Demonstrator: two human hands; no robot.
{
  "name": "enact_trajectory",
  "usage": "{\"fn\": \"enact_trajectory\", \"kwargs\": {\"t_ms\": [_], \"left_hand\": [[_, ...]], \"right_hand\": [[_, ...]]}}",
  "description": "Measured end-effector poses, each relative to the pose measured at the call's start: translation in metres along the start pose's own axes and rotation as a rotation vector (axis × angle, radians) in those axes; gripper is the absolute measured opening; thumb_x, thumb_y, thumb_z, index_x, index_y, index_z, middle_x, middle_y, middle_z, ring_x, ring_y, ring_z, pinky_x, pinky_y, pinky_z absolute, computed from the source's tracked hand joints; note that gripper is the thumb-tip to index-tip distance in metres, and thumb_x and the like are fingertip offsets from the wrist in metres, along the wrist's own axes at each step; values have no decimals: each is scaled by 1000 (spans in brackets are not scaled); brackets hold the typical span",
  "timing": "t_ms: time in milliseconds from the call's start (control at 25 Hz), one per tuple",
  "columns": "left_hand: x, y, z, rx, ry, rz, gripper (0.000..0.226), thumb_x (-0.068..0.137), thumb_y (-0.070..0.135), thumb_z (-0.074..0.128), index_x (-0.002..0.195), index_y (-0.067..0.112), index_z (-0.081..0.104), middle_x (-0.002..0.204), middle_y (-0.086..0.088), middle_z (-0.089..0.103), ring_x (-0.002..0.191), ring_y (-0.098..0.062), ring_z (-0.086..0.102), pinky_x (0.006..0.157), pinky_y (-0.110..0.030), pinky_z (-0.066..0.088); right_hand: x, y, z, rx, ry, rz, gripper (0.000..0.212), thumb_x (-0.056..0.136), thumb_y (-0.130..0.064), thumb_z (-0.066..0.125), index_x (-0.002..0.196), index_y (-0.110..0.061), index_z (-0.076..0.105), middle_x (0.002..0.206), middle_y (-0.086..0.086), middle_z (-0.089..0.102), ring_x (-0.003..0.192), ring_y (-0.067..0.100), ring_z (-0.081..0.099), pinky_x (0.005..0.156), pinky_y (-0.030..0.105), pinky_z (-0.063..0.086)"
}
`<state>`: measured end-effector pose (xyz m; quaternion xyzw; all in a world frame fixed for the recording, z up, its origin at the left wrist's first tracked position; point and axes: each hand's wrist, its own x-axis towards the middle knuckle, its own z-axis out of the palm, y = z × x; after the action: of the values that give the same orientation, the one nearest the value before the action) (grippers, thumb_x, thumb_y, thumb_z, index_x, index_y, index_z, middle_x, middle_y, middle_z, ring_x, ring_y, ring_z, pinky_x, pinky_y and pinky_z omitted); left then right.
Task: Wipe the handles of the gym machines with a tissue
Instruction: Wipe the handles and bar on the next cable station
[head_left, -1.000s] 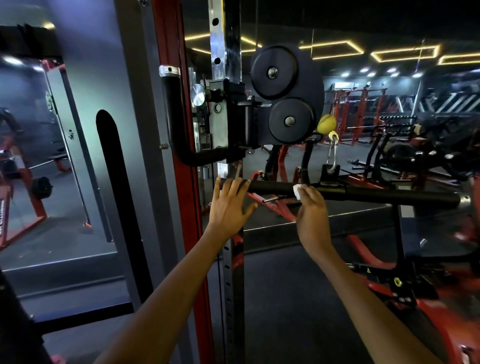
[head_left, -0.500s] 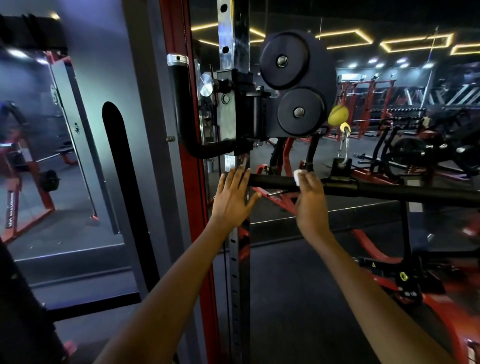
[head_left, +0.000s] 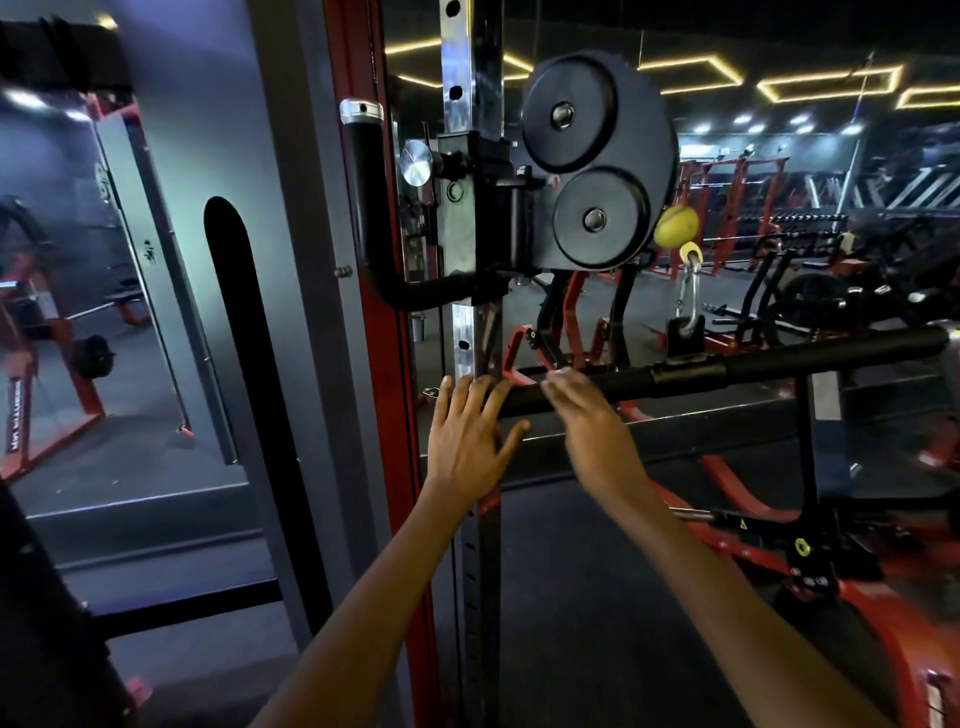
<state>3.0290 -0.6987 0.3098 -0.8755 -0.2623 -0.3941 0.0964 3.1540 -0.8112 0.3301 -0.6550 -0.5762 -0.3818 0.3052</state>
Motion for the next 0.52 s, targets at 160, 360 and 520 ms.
{"fn": "enact_trajectory", "kwargs": {"t_ms": [160, 360, 520], "left_hand": [[-22, 3, -1, -24, -27, -46, 70, 97, 62, 8, 145, 23, 39, 141, -7, 47, 138, -26, 34, 120, -43, 1], [-39, 12, -2, -10, 13, -84, 67, 99, 59, 11, 145, 19, 38, 140, -7, 49, 137, -27, 37, 119, -45, 5], [-51, 11, -5, -32, 38, -100, 60, 99, 53, 24, 147, 18, 34, 142, -5, 48, 138, -23, 33, 120, -37, -4]], "right_hand": [[-17, 48, -19, 24, 144, 465, 41, 79, 9, 51, 118, 1, 58, 123, 17, 60, 124, 39, 46, 98, 53, 44], [-19, -24, 0, 56, -66, 103, 39, 79, 7, 50, 116, 1, 62, 120, 16, 60, 117, 31, 53, 98, 43, 47], [-17, 38, -27, -5, 12, 288, 42, 79, 16, 53, 118, 1, 60, 123, 15, 59, 120, 30, 49, 106, 34, 37]]}}
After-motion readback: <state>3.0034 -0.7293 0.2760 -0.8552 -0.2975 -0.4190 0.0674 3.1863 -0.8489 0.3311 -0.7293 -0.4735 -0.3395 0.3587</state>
